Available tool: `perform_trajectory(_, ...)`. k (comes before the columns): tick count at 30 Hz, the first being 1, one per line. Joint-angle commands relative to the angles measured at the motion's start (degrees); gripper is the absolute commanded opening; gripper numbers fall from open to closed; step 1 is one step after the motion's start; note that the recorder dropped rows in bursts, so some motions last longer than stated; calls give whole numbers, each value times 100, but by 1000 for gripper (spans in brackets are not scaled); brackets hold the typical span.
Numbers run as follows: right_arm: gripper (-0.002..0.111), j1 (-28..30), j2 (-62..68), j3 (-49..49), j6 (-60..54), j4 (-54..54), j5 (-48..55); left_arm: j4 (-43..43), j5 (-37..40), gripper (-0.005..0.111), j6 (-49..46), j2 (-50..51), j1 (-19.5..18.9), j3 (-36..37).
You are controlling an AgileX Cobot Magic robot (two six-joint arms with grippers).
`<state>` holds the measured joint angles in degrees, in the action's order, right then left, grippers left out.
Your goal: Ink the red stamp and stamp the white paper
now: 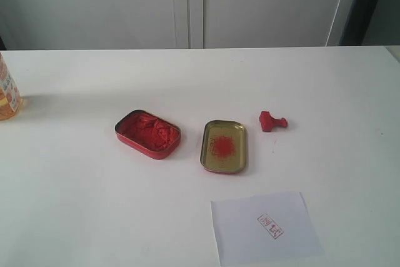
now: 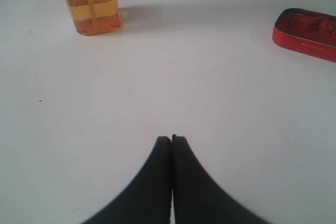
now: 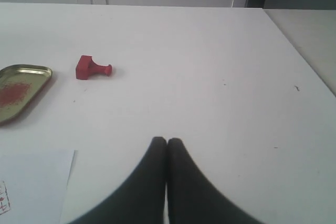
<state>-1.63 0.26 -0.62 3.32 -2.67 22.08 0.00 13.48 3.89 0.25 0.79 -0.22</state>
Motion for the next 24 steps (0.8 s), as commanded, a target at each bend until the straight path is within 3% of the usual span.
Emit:
perform_trajectory(1,0,63,-26,62,-47,-17,-188,0,-15,0,14,-25,-3,22)
perform_trajectory(24,0,63,-26,62,-47,-17,-216,0,-15,0,14,-25,-3,22)
